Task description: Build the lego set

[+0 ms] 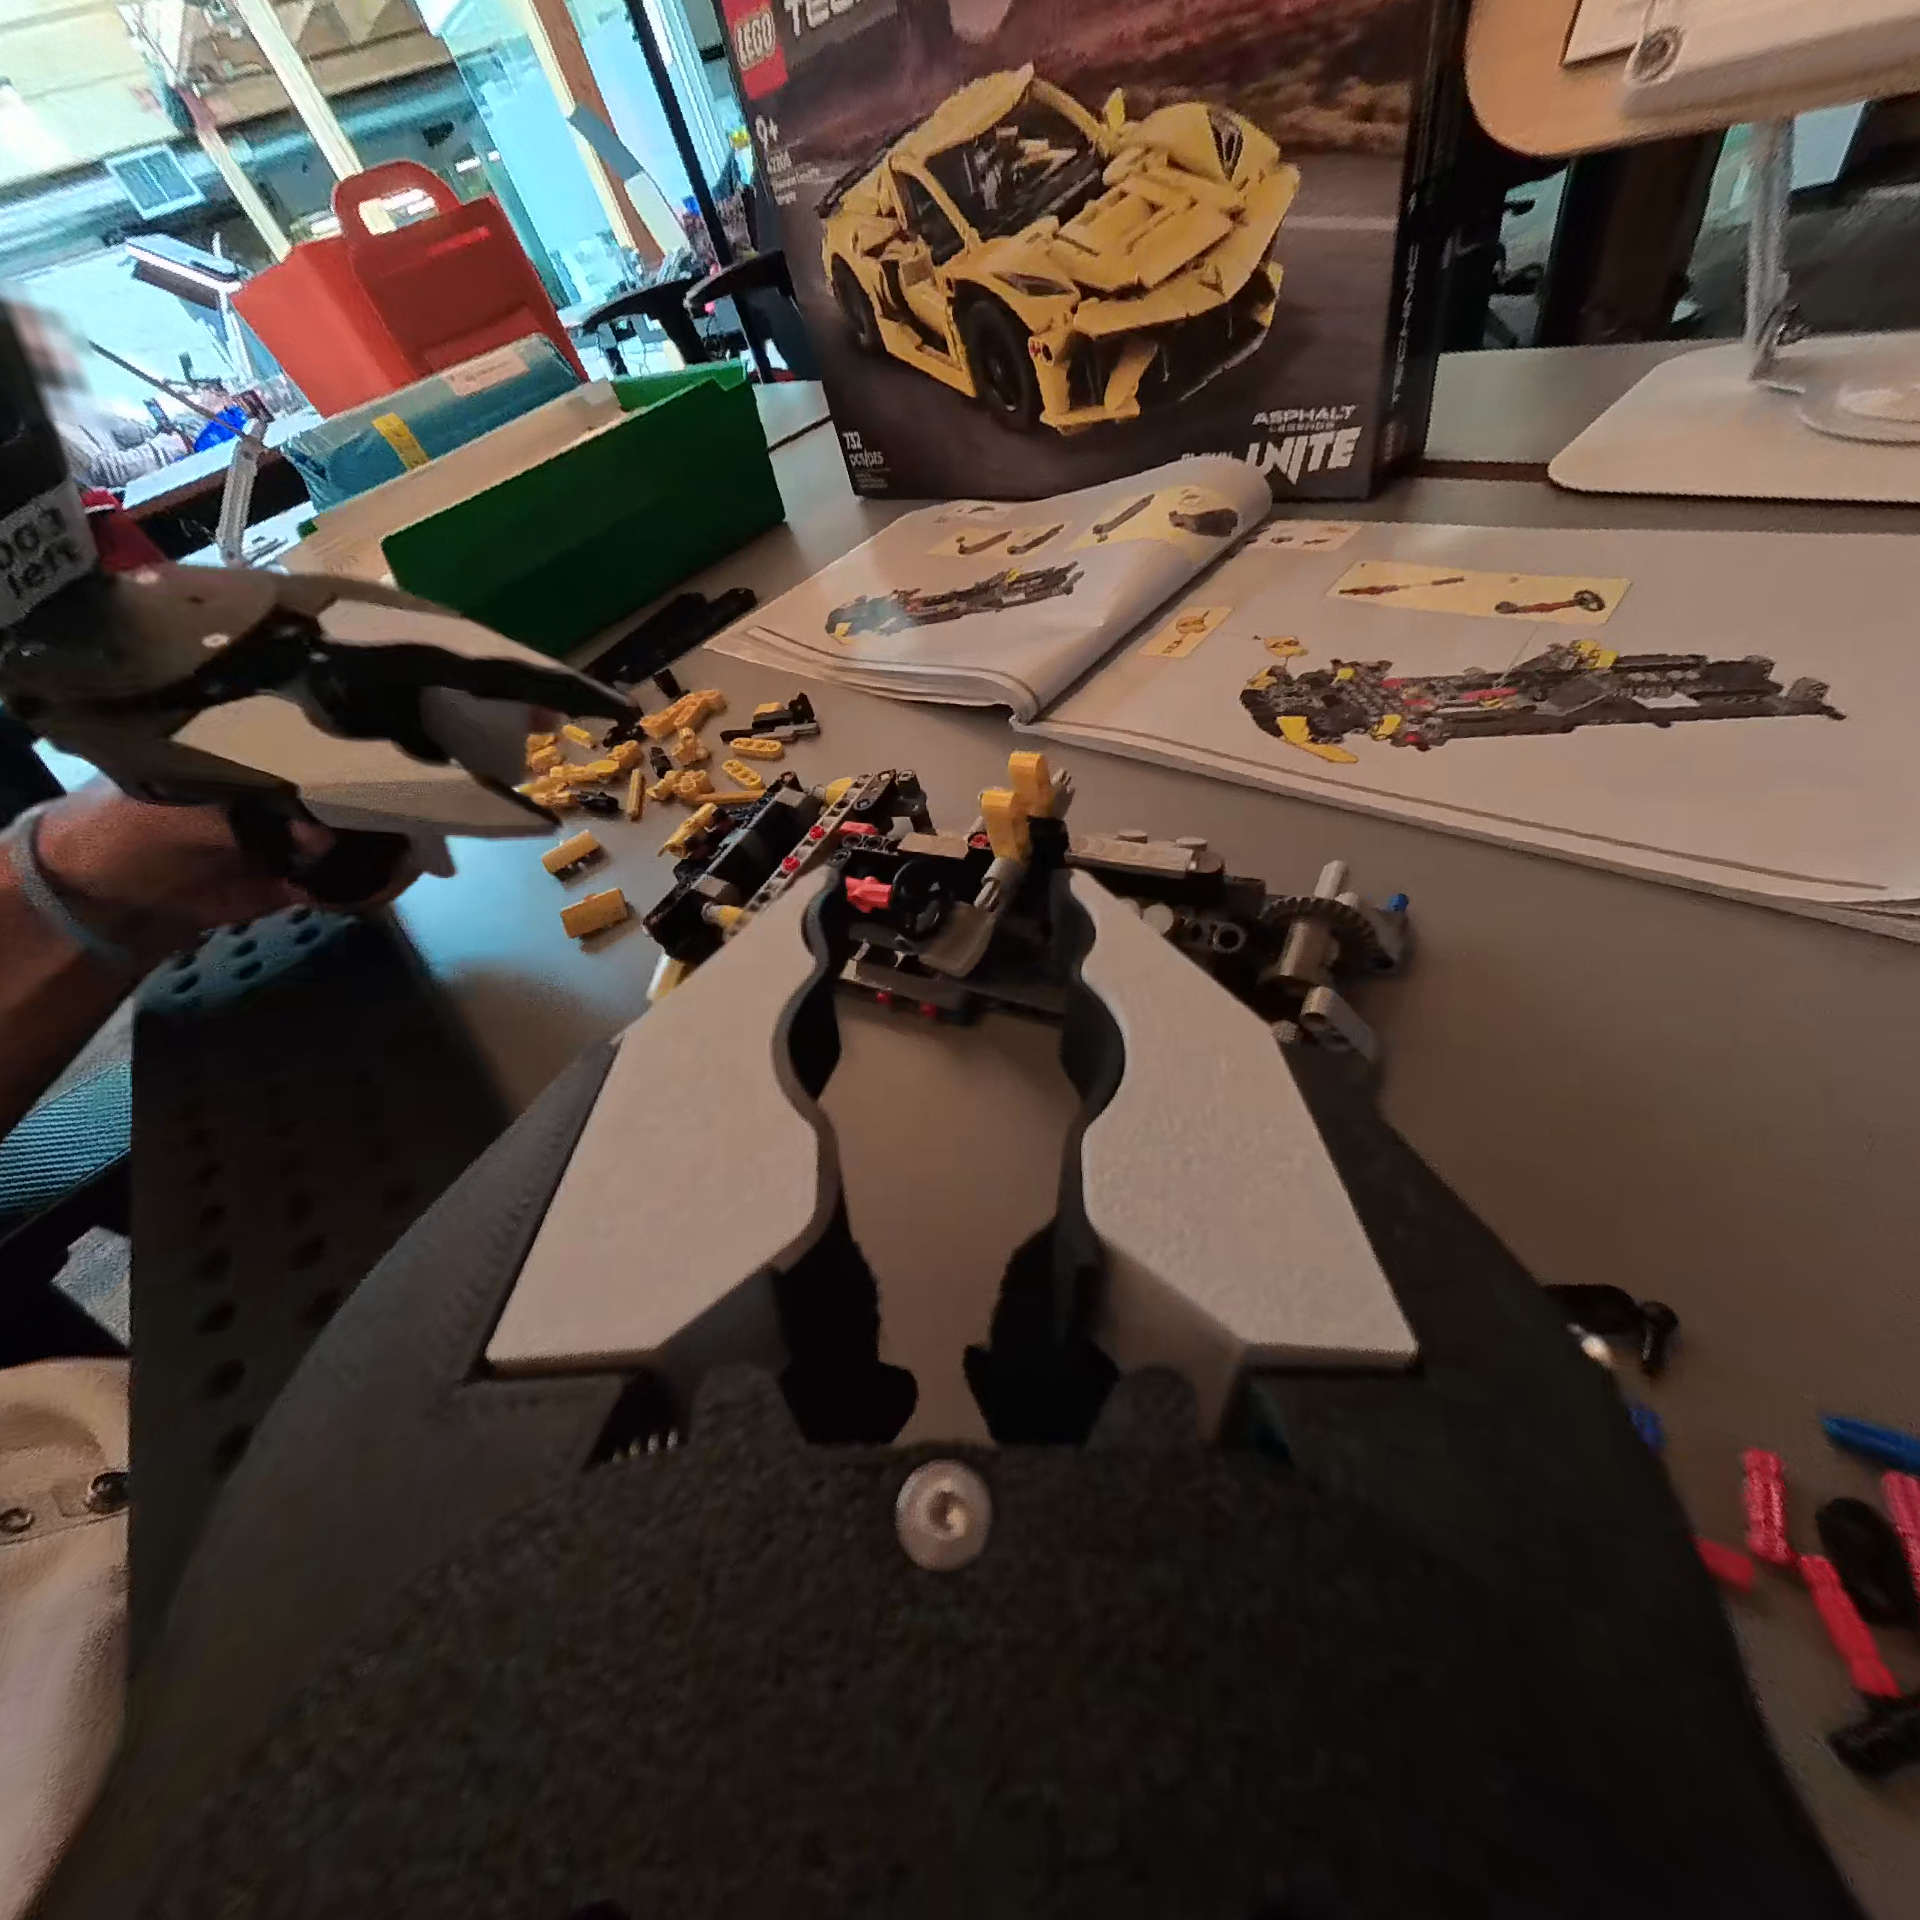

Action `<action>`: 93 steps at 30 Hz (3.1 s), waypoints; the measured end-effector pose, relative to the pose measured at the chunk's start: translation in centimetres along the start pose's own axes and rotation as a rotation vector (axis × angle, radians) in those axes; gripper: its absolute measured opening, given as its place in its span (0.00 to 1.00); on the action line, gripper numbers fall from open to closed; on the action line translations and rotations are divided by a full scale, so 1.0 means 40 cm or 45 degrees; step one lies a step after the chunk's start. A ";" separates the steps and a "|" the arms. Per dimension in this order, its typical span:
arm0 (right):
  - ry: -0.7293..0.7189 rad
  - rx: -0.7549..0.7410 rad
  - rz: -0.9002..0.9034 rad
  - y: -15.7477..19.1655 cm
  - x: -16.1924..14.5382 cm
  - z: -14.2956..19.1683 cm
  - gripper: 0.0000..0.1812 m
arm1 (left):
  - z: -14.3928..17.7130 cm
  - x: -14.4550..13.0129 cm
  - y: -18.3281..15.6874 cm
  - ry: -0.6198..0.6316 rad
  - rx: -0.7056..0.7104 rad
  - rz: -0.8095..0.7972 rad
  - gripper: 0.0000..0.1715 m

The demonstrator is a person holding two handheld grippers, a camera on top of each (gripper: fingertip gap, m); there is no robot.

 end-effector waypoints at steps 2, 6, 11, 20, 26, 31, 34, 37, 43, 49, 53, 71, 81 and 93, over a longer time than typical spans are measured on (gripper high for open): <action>0.035 0.017 -0.006 0.003 -0.009 -0.007 0.21 | -0.060 0.007 -0.021 0.096 -0.036 -0.129 0.30; 0.084 0.068 -0.026 0.012 -0.022 -0.017 0.20 | -0.169 0.012 -0.044 0.234 -0.145 -0.254 0.28; 0.056 0.085 -0.047 0.012 -0.015 -0.012 0.19 | -0.206 0.022 -0.032 0.254 -0.221 -0.194 0.21; 0.076 0.130 -0.068 0.019 -0.021 -0.016 0.18 | -0.218 0.004 -0.042 0.305 -0.268 -0.239 0.12; 0.158 0.146 -0.033 0.030 -0.041 -0.031 0.17 | -0.219 0.006 -0.042 0.284 -0.235 -0.215 0.12; 0.331 0.132 0.084 0.045 -0.089 -0.060 0.16 | -0.220 0.007 -0.039 0.279 -0.235 -0.197 0.12; 0.421 0.140 0.167 0.058 -0.117 -0.073 0.16 | -0.220 0.007 -0.041 0.279 -0.248 -0.199 0.12; 0.419 0.115 0.199 0.054 -0.117 -0.075 0.14 | -0.219 0.008 -0.043 0.270 -0.266 -0.166 0.12; 0.354 0.162 0.066 0.046 -0.097 -0.071 0.14 | -0.216 0.010 -0.043 0.244 -0.275 -0.145 0.12; 0.341 0.184 0.045 0.050 -0.094 -0.069 0.14 | -0.216 0.010 -0.041 0.243 -0.257 -0.165 0.10; 0.343 0.190 0.049 0.052 -0.095 -0.069 0.14 | -0.216 0.011 -0.039 0.239 -0.255 -0.156 0.10; 0.410 -0.252 0.380 0.026 -0.078 -0.148 0.06 | -0.178 -0.004 -0.037 0.221 -0.303 -0.212 0.07; 0.481 -0.261 0.335 0.013 -0.100 -0.160 0.04 | -0.183 -0.003 -0.041 0.224 -0.321 -0.186 0.05; 0.451 -0.250 0.354 0.018 -0.093 -0.155 0.04 | -0.180 0.002 -0.045 0.196 -0.327 -0.160 0.07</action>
Point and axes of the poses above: each gripper's, where its closed fingertips meet, z back along the fingers, x out of its top, y = z × x across the jaws, the point moved 1 cm from there along z, back along the fingers, and after that the axes turned 3 degrees about x, right-handed, at the moved point
